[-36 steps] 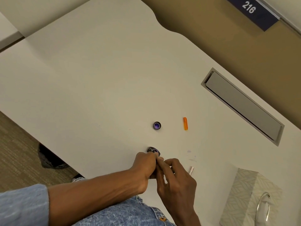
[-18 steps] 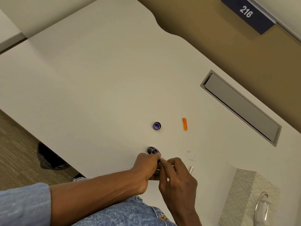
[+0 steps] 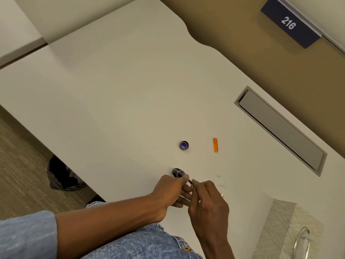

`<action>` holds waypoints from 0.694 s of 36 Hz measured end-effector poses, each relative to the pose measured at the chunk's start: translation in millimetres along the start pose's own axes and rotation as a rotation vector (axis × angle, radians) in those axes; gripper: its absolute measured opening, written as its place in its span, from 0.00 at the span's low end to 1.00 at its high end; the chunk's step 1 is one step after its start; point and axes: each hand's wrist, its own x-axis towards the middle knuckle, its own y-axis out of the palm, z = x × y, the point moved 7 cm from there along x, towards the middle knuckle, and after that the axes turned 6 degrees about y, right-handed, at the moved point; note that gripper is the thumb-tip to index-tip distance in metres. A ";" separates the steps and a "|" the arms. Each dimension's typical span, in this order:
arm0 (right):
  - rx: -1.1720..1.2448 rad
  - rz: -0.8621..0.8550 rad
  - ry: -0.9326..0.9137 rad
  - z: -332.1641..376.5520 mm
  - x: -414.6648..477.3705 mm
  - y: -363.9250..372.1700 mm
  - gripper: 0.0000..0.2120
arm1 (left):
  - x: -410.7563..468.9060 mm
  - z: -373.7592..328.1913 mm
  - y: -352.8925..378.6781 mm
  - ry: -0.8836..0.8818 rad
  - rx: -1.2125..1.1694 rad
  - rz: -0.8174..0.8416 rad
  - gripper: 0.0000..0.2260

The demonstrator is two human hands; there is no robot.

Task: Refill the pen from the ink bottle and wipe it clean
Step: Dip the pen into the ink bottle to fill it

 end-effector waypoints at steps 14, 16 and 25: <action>-0.025 0.033 0.015 -14.7 0.5 5.1 0.17 | -17.4 -29.1 -55.0 0.848 1.224 -0.393 0.12; -0.026 0.020 0.016 -15.9 1.0 3.7 0.14 | -10.1 -25.6 -59.1 0.930 1.318 -0.400 0.15; 0.012 -0.049 0.015 -17.9 3.2 -4.6 0.10 | 31.2 15.1 -70.2 0.873 1.591 -0.178 0.46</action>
